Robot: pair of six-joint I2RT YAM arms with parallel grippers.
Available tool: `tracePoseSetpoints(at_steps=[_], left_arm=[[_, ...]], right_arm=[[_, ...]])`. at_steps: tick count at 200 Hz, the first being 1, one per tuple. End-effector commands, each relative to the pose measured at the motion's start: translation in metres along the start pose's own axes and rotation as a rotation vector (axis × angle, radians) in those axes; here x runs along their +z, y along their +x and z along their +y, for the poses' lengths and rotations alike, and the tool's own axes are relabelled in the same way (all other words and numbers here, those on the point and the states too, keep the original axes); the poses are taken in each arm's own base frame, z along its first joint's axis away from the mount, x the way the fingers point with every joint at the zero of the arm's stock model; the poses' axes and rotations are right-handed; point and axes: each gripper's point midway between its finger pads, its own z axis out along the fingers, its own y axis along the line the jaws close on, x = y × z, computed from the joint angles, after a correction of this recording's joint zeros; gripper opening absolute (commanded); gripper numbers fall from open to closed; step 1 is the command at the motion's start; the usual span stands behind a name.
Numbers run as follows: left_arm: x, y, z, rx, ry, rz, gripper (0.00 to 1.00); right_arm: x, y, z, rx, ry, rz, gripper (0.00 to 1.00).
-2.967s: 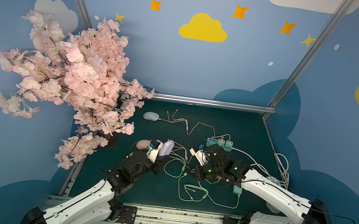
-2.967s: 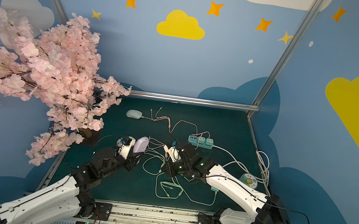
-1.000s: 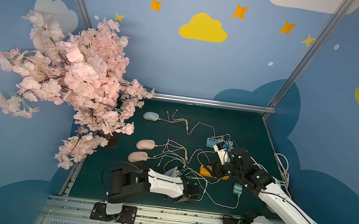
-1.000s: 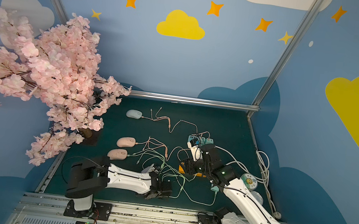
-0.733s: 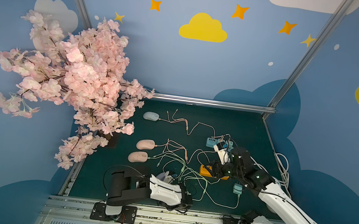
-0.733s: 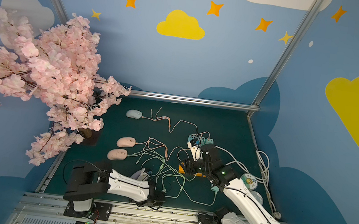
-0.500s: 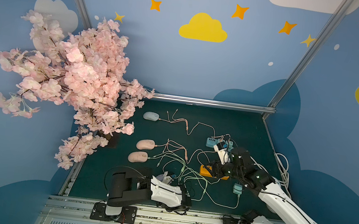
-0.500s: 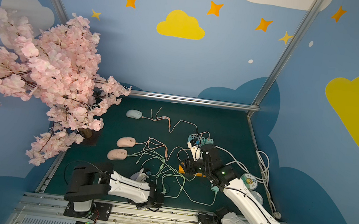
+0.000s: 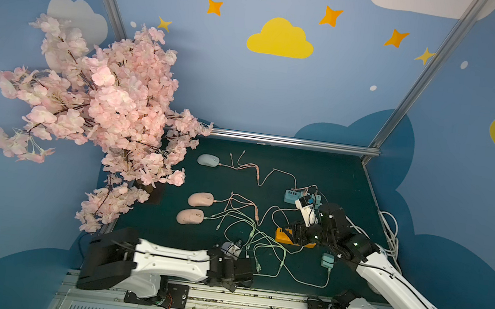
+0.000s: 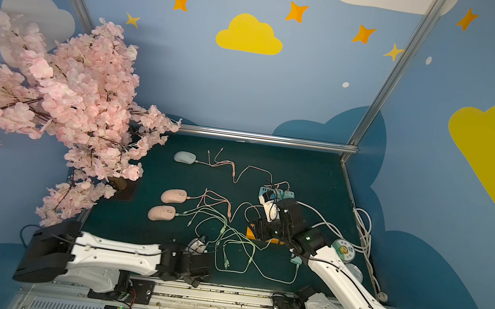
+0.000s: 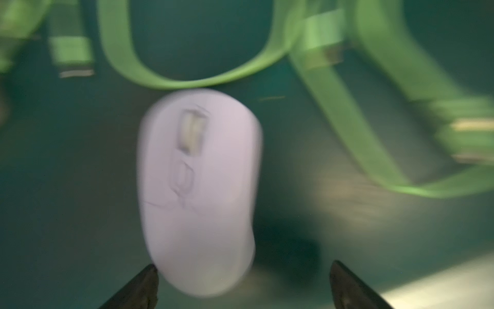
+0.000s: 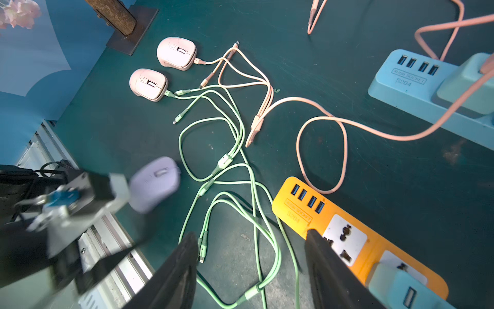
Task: Unplug the wireless mouse
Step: Place the mouse at the center of the board, then remove the plug from the socket.
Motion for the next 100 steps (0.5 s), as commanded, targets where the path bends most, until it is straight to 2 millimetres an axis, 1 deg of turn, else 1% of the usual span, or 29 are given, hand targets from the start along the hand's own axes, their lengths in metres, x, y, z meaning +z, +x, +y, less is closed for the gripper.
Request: tracePoseSetpoints(at_steps=[1, 19, 32, 41, 49, 63, 73, 83, 100], left_arm=[[-0.06, -0.05, -0.069, 0.02, 0.554, -0.299, 0.98], [-0.083, -0.066, -0.021, -0.078, 0.493, -0.478, 0.96], [-0.093, -0.073, 0.011, -0.121, 0.405, -0.554, 0.93], [-0.099, -0.077, 0.027, -0.145, 0.358, -0.591, 0.93], [-0.102, -0.079, 0.037, -0.157, 0.328, -0.607, 0.93], [-0.103, -0.086, 0.041, -0.151, 0.311, -0.618, 0.93], [-0.097, -0.09, 0.04, -0.141, 0.299, -0.599, 0.93], [-0.089, -0.097, 0.035, -0.132, 0.305, -0.574, 0.93], [-0.072, -0.112, 0.019, -0.096, 0.342, -0.521, 0.93]], right_arm=[[-0.001, -0.001, -0.004, 0.01, 0.021, -0.01, 0.64], [0.001, 0.0, -0.008, 0.013, 0.038, -0.007, 0.65], [0.003, -0.001, -0.011, 0.02, 0.048, 0.002, 0.65], [0.005, 0.0, -0.013, 0.025, 0.052, 0.014, 0.65], [0.007, 0.001, -0.013, 0.029, 0.052, 0.025, 0.65], [0.009, 0.003, -0.013, 0.036, 0.044, 0.043, 0.64], [0.012, 0.003, -0.009, 0.04, 0.021, 0.051, 0.64], [0.012, 0.006, -0.008, 0.053, 0.015, 0.071, 0.63], [0.009, 0.011, -0.015, 0.076, 0.061, 0.103, 0.63]])
